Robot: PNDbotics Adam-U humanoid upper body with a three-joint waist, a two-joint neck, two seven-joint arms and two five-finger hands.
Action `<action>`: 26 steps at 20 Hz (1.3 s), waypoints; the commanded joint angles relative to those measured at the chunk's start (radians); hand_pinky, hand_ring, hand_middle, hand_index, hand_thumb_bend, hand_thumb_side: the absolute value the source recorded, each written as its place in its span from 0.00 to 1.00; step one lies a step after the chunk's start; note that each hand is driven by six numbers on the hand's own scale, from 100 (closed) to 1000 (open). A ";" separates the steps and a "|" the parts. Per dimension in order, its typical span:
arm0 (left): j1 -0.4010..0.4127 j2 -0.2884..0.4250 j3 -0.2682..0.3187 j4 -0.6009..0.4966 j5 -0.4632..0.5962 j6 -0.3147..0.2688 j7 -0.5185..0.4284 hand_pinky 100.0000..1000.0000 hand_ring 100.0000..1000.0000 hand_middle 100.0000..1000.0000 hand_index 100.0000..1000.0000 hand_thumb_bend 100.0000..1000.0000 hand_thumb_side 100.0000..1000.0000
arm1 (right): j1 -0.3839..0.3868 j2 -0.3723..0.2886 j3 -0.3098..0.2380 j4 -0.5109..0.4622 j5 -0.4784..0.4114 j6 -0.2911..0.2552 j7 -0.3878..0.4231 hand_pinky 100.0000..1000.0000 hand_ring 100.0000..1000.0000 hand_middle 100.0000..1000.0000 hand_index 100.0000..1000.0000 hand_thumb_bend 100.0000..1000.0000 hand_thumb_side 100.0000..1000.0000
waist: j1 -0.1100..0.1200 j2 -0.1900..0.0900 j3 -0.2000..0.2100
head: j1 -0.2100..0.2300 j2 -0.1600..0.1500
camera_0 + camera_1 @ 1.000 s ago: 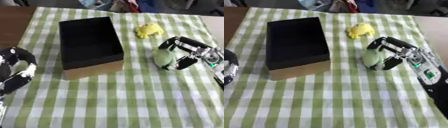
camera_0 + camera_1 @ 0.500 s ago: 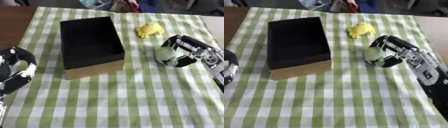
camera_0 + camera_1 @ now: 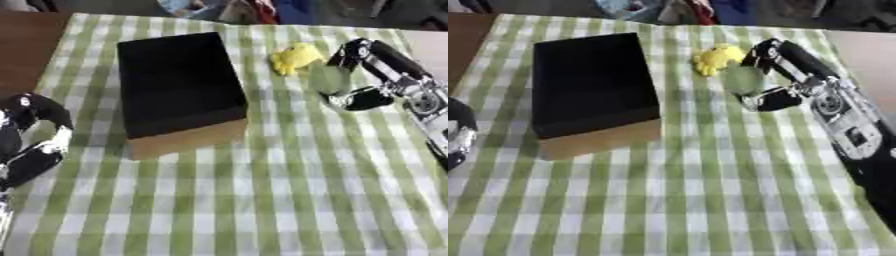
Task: Pick up objects on the table and place them in the box.
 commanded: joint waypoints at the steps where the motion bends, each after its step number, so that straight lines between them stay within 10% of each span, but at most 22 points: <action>1: -0.002 0.018 0.000 -0.013 -0.001 0.000 -0.002 0.64 0.45 0.48 0.50 0.04 0.00 | -0.058 -0.034 -0.009 -0.055 -0.016 0.004 0.011 0.51 0.45 0.26 0.45 0.19 0.00 | 0.002 -0.022 -0.001 | -0.004 0.006; 12: 0.002 0.020 -0.016 -0.006 0.000 -0.003 -0.017 0.64 0.45 0.48 0.50 0.04 0.00 | -0.294 0.109 0.037 0.003 0.032 -0.034 0.086 0.53 0.46 0.28 0.46 0.18 0.00 | -0.002 -0.033 0.008 | -0.031 0.004; 26: -0.031 0.015 -0.036 -0.007 0.016 -0.007 -0.036 0.64 0.45 0.48 0.50 0.04 0.00 | -0.349 0.340 0.035 0.244 0.237 -0.111 0.097 0.56 0.51 0.35 0.53 0.34 0.00 | -0.001 -0.023 0.091 | -0.101 -0.039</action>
